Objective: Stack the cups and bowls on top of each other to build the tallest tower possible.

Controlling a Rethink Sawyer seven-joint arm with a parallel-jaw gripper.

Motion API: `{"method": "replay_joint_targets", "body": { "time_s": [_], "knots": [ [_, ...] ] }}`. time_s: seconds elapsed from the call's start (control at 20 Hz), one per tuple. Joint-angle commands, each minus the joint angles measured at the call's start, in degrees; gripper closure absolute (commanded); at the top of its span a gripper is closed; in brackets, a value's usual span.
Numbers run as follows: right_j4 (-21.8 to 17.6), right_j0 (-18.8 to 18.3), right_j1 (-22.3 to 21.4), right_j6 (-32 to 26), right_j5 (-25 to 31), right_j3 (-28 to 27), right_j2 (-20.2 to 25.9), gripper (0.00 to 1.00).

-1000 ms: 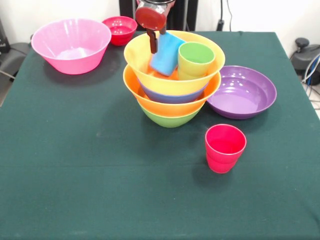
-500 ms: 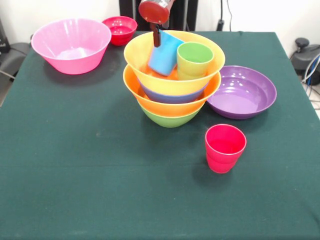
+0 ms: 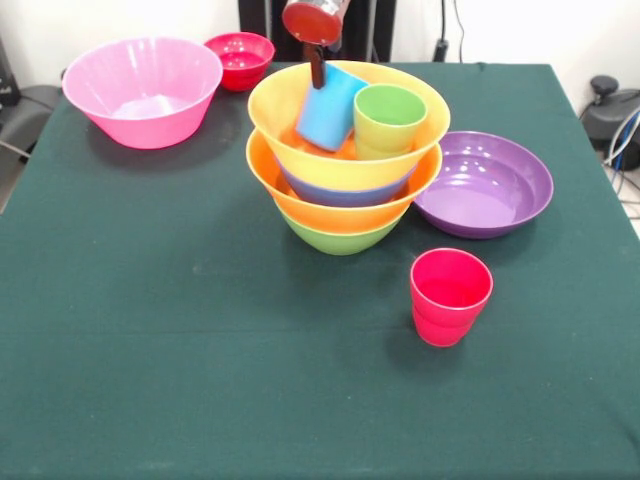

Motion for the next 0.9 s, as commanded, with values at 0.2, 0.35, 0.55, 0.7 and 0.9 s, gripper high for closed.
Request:
{"method": "replay_joint_targets", "body": {
  "time_s": [0.2, 0.35, 0.55, 0.7, 0.9],
  "knots": [
    [-2.8, -1.2, 3.2, 3.6, -9.2, 2.2, 4.9, 0.0],
    [-3.3, -1.4, 3.4, 3.2, -11.2, 2.1, 5.2, 0.0],
    [-3.4, -1.8, 3.6, 3.1, -13.0, 2.1, 5.4, 0.0],
    [-3.2, -2.0, 3.7, 3.4, -13.8, 2.3, 5.6, 0.0],
    [-3.0, -1.6, 3.7, 3.9, -13.7, 2.2, 5.7, 0.0]
  ]
}}
